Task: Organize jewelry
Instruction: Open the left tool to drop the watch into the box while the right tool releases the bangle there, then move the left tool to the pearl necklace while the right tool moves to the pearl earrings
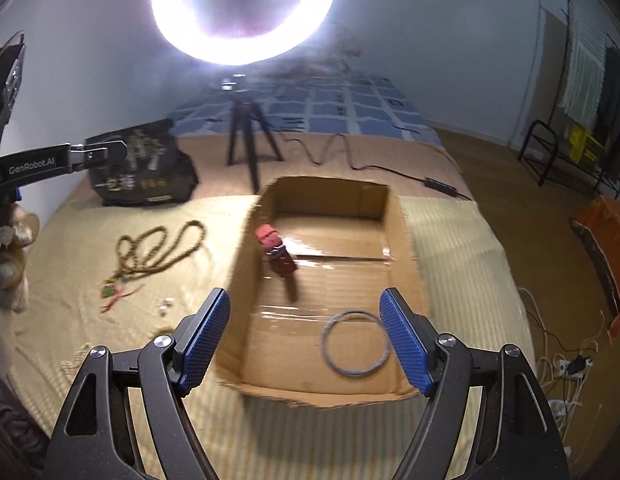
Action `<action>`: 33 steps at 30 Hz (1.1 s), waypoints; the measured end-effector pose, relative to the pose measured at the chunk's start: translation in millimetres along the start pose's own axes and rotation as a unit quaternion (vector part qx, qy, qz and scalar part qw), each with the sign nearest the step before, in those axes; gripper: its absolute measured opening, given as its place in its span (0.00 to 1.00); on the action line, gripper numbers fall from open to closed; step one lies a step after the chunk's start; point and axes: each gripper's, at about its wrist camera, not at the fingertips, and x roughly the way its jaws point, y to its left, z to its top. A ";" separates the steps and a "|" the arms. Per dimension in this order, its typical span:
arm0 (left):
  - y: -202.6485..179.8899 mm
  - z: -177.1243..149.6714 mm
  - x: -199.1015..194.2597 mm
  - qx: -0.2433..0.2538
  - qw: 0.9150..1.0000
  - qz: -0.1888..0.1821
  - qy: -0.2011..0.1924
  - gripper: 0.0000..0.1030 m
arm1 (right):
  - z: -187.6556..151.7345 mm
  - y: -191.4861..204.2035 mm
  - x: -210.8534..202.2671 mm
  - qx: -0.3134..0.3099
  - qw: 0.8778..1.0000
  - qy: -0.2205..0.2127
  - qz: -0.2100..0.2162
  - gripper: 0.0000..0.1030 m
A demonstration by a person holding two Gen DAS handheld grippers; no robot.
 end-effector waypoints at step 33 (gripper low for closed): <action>86.8 -188.3 -33.3 -0.022 0.982 -0.038 0.182 0.47 | -30.2 129.2 50.6 -0.107 0.984 0.066 0.126 0.75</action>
